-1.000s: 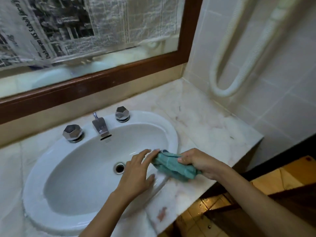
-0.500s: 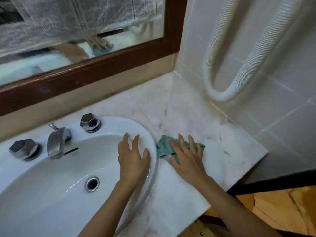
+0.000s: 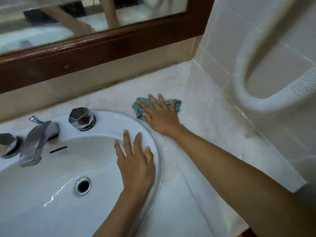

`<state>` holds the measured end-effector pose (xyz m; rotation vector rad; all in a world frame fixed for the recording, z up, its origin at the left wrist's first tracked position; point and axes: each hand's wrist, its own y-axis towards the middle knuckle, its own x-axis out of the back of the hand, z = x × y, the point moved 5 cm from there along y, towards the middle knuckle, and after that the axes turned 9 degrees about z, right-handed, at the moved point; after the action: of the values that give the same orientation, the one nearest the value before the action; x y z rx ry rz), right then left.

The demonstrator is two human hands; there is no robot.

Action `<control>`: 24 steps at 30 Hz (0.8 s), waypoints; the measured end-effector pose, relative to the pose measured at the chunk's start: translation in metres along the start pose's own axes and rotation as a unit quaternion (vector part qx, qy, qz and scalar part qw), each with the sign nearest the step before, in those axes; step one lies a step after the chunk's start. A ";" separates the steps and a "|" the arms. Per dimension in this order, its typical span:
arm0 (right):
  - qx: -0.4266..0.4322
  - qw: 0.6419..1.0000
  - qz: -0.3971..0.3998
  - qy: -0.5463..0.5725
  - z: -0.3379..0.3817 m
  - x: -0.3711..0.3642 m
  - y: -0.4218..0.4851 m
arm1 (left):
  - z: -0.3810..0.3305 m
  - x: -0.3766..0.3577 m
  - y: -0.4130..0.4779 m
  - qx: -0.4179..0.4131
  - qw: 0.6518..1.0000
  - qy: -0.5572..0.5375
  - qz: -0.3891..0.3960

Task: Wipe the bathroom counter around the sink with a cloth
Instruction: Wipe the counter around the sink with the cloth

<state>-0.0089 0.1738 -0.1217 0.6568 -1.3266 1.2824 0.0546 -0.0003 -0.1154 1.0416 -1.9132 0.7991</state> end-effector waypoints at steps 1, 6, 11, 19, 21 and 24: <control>-0.005 1.000 0.001 0.000 -0.004 0.004 0.015 | -0.001 0.000 -0.001 -0.003 1.000 0.000 -0.002; -0.143 0.989 -0.032 0.025 -0.102 0.024 0.019 | 0.001 0.002 -0.001 -0.006 1.000 -0.002 -0.004; -0.303 0.951 -0.049 0.044 -0.173 0.013 -0.085 | -0.003 0.005 -0.004 -0.001 0.999 -0.037 0.011; -0.220 0.974 -0.055 -0.004 -0.041 -0.055 -0.176 | -0.003 0.009 -0.003 -0.032 0.999 -0.001 0.000; -0.178 0.983 -0.042 -0.010 -0.035 -0.048 -0.154 | -0.002 0.006 -0.001 -0.033 0.999 0.010 0.003; -0.102 0.994 -0.035 -0.009 -0.035 -0.030 -0.102 | 0.001 0.002 0.002 -0.037 0.999 0.026 0.000</control>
<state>0.1031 0.1708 -0.1266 0.5691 -1.4149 1.0700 0.0517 -0.0012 -0.1143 0.9663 -1.8845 0.7421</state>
